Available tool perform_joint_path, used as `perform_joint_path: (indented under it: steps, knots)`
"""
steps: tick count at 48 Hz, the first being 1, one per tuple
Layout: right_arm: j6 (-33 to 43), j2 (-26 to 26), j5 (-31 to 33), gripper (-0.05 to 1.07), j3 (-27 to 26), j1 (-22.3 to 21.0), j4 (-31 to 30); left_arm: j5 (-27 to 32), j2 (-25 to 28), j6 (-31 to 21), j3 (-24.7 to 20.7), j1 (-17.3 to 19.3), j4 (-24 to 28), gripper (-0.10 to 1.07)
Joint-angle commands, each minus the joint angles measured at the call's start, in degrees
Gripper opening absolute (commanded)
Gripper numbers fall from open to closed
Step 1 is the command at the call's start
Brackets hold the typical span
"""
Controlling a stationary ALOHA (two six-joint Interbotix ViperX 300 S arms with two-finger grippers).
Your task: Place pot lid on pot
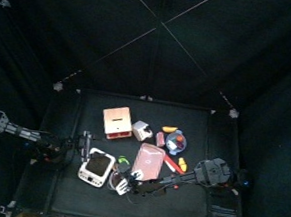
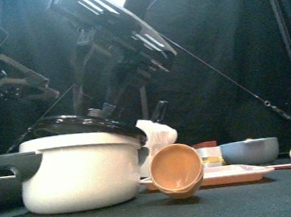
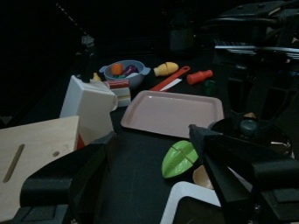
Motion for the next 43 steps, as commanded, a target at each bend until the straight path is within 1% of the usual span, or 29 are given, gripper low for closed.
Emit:
perform_joint_path:
  steps: [1,11,20,33,37,43]
  knots:
    - [-0.1,-1.0,-0.2,0.65,-1.8,-0.4,-0.4,-0.2,0.1,0.0,-0.6,0.1,0.0,0.99]
    - [-0.1,-0.8,-0.2,0.65,-2.2,-0.4,-0.4,-0.2,0.1,0.0,-0.6,0.1,0.0,0.99]
    - [-0.1,-1.3,1.7,0.65,-3.3,-0.2,-0.3,-0.2,0.0,-0.1,-0.6,0.1,-0.1,0.99]
    - [-0.3,0.0,9.4,0.65,-9.5,0.3,0.3,-0.2,0.1,-0.1,-0.6,0.1,-0.1,0.99]
    - [-3.1,0.7,10.9,0.65,-10.6,0.2,1.7,-0.2,0.1,-0.1,-0.6,0.1,-0.1,0.99]
    - [-10.7,2.7,11.6,0.65,-14.2,-0.2,8.5,-0.2,0.0,-0.1,-0.6,0.1,0.0,0.99]
